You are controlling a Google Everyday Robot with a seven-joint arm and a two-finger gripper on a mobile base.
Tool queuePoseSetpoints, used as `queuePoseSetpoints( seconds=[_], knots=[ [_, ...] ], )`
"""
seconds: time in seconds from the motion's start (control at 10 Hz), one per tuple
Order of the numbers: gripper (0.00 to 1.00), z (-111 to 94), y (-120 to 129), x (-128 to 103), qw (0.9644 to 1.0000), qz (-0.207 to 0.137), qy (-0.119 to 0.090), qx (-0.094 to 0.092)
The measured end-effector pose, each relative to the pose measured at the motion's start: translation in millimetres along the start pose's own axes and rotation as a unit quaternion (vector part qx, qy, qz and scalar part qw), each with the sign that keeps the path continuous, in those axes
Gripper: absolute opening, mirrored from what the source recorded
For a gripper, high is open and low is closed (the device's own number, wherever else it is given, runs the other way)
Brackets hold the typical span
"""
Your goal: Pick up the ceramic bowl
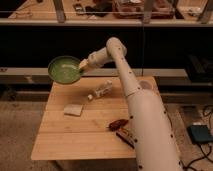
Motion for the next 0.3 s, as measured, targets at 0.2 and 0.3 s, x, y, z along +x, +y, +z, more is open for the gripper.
queuePoseSetpoints(
  seconds=[0.2,0.3],
  knots=[
    [0.06,1.8,-1.3,-0.2,1.0,-0.001,-0.001,0.001],
    [0.06,1.4,-1.0,-0.2,1.0,0.0,-0.001,0.001]
  ],
)
